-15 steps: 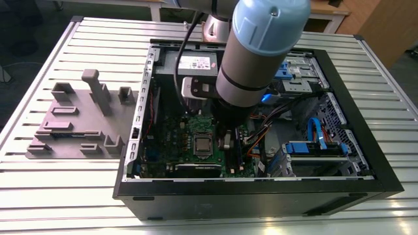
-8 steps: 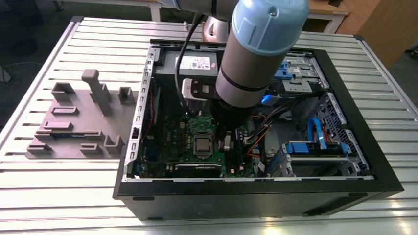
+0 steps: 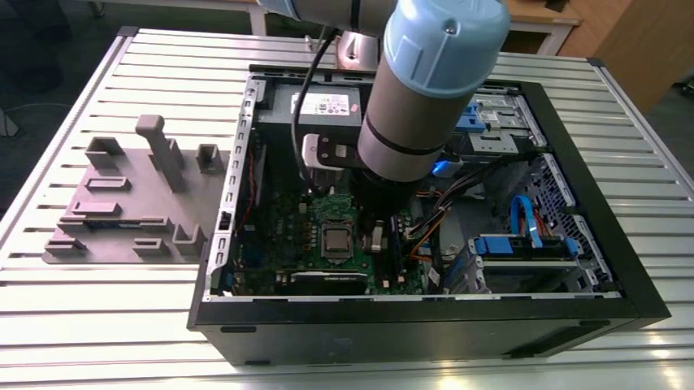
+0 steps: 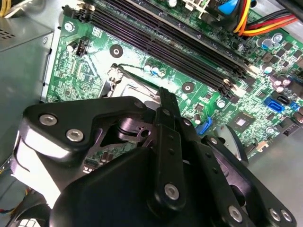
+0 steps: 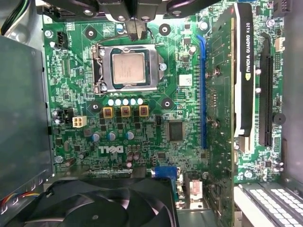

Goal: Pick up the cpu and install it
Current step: 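Install the first cpu locking lever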

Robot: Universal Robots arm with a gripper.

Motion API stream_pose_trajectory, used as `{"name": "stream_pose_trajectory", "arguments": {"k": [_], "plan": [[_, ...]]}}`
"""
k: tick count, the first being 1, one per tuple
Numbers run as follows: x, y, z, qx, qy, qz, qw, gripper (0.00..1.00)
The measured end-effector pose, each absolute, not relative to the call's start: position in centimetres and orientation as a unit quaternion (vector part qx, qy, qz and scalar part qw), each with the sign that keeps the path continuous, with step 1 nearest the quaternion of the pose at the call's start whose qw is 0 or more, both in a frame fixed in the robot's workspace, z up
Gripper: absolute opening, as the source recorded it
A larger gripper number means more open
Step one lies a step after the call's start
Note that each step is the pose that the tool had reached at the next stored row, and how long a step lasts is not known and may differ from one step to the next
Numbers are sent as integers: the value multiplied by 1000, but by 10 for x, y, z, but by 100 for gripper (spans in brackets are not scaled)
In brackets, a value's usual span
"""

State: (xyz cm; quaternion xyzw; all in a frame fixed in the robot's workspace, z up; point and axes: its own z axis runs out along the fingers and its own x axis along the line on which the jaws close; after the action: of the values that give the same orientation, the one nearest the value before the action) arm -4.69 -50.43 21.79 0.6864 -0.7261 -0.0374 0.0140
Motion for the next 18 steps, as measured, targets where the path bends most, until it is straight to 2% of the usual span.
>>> {"name": "stream_pose_trajectory", "arguments": {"k": [18], "plan": [[-47,-509,206,692,-720,-38,14,10]]}}
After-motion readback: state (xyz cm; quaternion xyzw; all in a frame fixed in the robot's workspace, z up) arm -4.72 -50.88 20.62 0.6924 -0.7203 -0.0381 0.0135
